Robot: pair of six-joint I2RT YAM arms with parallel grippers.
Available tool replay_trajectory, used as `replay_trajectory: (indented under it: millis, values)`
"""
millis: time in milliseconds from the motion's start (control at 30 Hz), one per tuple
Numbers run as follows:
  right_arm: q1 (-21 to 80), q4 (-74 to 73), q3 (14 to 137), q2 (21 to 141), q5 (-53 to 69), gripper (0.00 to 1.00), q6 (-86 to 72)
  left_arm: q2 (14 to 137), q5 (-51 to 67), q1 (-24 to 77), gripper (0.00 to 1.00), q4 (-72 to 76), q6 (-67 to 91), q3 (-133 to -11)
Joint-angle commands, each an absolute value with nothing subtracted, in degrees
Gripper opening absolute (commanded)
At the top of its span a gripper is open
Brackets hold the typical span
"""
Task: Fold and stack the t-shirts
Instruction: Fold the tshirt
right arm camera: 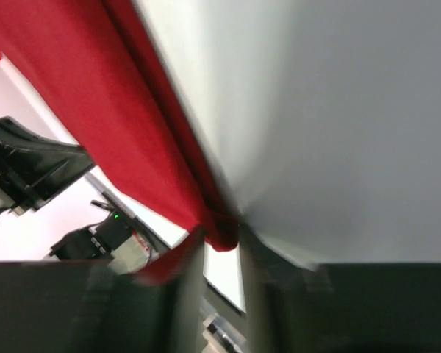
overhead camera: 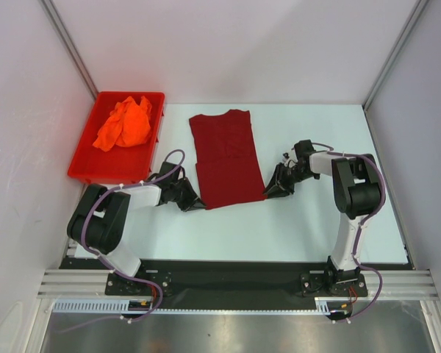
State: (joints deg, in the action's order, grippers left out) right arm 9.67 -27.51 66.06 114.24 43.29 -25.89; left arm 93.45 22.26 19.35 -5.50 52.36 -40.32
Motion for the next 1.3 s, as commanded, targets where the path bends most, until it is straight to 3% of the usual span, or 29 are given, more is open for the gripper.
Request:
replay_trajectory:
  millis: [0, 67, 167, 500, 933, 1267]
  values:
    - [10.19, -26.54, 66.27, 116.99, 34.45, 0.24, -23.55, 94.57, 17.23, 18.98, 0.00, -9.05, 48.96, -40.34]
    - [10.63, -25.93, 65.04, 115.85, 34.71, 0.20, -23.99, 94.05, 16.79, 18.98, 0.00, -9.58, 48.43, -40.25]
    - [12.21, -24.70, 64.34, 114.43, 35.50, 0.00, -24.61, 93.43, 16.26, 19.07, 0.00, -10.02, 47.64, -40.34]
    - [16.17, -25.49, 55.22, 104.95, 34.45, 0.00, -25.23, 85.62, 13.10, 22.58, 0.00, -15.91, 44.73, -38.59]
    - [20.21, -29.97, 36.14, 78.77, 32.61, 0.00, -29.08, 55.47, 11.43, 28.47, 0.00, -31.02, 49.65, -25.05]
    - [25.49, -37.69, 34.36, 61.53, 29.36, 0.00, -35.95, 45.79, 10.20, 32.61, 0.00, -39.37, 51.51, -25.39]
